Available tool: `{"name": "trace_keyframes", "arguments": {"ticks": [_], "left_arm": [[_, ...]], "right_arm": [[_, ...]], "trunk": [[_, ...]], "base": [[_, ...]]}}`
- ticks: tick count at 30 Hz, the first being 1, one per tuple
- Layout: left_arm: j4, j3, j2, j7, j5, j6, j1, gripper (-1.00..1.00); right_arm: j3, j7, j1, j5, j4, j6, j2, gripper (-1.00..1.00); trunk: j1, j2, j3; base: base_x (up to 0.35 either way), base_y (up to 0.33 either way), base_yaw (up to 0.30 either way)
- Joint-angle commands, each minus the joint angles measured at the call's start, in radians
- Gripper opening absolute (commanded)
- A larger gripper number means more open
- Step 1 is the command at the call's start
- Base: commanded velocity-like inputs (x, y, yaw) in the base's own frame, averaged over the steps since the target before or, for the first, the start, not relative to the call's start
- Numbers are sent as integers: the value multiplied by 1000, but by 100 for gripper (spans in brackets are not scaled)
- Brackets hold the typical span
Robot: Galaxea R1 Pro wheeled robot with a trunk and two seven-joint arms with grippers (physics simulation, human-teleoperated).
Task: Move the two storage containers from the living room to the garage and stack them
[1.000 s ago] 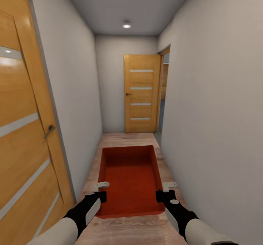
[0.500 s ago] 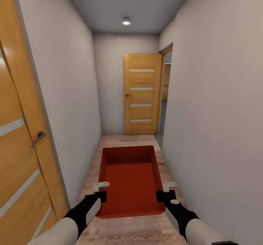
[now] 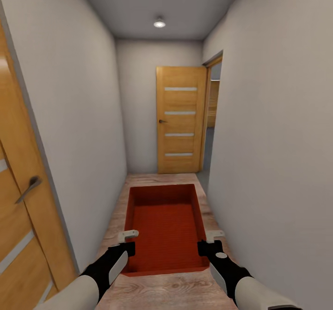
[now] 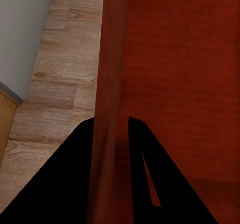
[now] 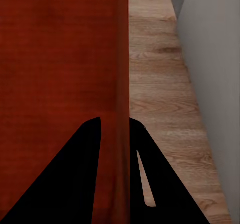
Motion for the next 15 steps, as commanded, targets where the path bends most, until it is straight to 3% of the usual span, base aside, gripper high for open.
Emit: {"name": "trace_keyframes", "arguments": {"ticks": [1,15], "left_arm": [[-5,67,74,16,-30,0,-1,-100],[-5,67,72,16,-30,0,-1,-100]], "right_arm": [[-23,-41,-1,4,3,-3,-1,-100],[-23,-41,-1,4,3,-1,-1,-100]], "trunk": [[1,-1,-2],[1,-1,-2]], "base": [[326,0,0],[326,0,0]]}}
